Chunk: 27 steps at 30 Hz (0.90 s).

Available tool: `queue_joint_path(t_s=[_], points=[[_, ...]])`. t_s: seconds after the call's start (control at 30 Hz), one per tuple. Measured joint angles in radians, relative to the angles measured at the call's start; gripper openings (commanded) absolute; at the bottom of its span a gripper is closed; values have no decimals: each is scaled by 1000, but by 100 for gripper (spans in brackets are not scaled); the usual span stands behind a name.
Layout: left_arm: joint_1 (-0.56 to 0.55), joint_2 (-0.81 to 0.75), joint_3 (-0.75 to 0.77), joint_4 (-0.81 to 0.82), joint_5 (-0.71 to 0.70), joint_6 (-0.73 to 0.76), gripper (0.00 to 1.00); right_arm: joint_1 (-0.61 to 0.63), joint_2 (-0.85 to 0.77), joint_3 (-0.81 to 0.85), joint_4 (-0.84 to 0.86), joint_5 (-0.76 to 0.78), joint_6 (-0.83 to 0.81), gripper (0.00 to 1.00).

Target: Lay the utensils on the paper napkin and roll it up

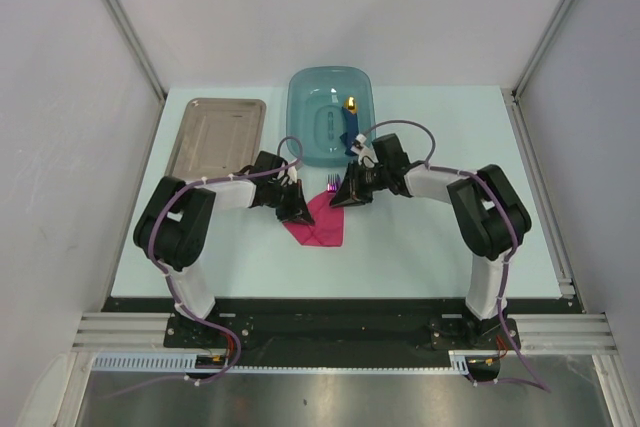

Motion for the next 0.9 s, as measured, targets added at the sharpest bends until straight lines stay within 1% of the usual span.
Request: queue_joint_path(t_s=[0.3, 0.37, 0.4, 0.43, 0.5, 0.53, 0.57, 0.63, 0.7, 0.83, 0.9], points=[[0, 0, -2, 0, -11, 2, 0, 66, 53, 31, 8, 77, -21, 9], [0, 0, -2, 0, -14, 2, 3, 77, 70, 31, 16, 98, -34, 8], [0, 0, -2, 0, -14, 3, 6, 83, 78, 33, 24, 112, -40, 8], [0, 0, -2, 0, -14, 5, 14, 85, 82, 36, 30, 119, -44, 8], [0, 0, -2, 0, -13, 11, 23, 90, 89, 38, 37, 136, -51, 7], [0, -1, -2, 0, -13, 13, 35, 93, 93, 38, 42, 146, -58, 7], [2, -3, -3, 2, -8, 16, 40, 95, 98, 39, 47, 155, -65, 7], [6, -22, -16, 13, 2, 24, 47, 98, 105, 40, 53, 173, -79, 7], [21, -66, -45, 19, 6, 27, 49, 101, 107, 40, 52, 194, -91, 6], [69, -160, -89, 19, 7, 36, 47, 105, 107, 40, 40, 236, -113, 6], [87, -200, -106, 24, 18, 42, 49, 106, 107, 40, 37, 249, -119, 5]])
